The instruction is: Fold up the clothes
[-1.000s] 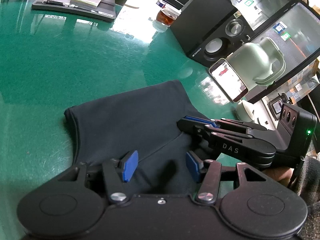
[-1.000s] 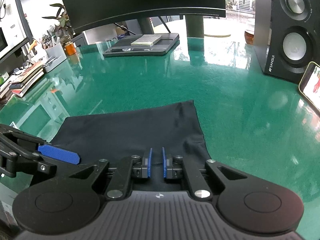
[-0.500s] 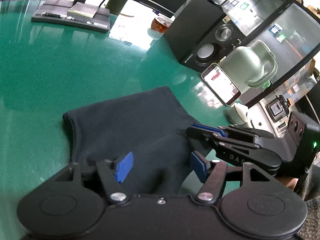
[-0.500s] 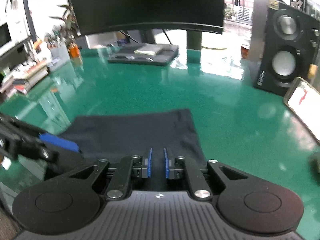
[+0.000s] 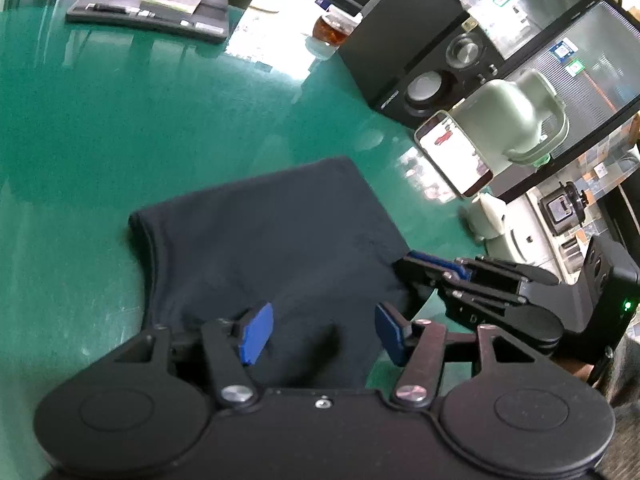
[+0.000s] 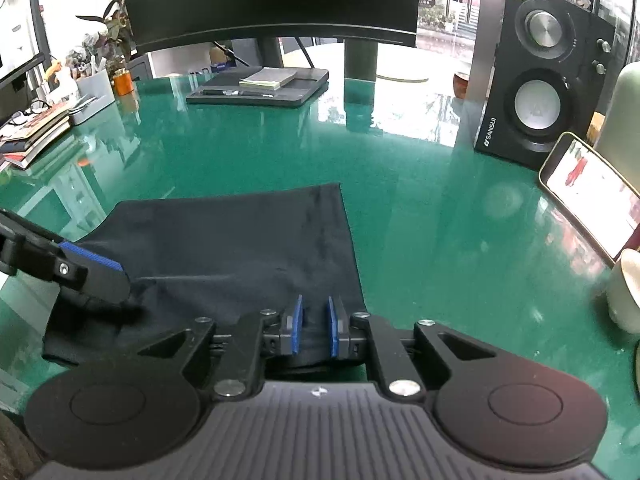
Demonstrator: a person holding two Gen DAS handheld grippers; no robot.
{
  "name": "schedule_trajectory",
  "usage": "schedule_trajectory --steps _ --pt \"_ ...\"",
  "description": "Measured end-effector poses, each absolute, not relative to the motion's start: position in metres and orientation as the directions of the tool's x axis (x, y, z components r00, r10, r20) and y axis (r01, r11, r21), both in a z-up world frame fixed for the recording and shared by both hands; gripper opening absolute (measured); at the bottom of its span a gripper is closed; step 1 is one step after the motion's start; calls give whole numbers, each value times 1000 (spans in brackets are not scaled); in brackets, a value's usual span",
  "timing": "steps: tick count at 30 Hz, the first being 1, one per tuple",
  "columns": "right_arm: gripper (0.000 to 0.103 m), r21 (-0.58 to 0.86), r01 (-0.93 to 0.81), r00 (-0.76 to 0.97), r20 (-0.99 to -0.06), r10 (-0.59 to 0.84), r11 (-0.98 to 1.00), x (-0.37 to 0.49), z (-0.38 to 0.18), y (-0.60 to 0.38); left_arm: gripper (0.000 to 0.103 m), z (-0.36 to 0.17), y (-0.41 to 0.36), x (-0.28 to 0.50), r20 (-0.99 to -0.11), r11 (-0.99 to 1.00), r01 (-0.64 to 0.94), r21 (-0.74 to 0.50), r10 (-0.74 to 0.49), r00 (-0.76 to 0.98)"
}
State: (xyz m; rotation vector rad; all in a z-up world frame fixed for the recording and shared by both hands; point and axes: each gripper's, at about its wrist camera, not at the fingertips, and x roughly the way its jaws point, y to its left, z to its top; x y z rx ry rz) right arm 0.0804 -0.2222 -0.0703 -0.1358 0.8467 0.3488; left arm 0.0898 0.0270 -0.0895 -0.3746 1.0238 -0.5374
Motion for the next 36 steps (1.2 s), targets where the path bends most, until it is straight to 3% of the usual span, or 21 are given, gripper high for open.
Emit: schedule_trajectory --steps 7,15,36 --pt "14 125 -575 473 -756 453 809 73 -62 -177 61 -97 36 123 -734 856 195 -479 -512 446" --pt "13 157 -581 371 -822 432 798 76 -83 -165 60 -105 36 128 -743 855 208 -475 -517 425" --pt "14 174 -553 358 -833 422 814 65 -87 -168 60 -105 37 131 -737 848 205 -488 -526 425"
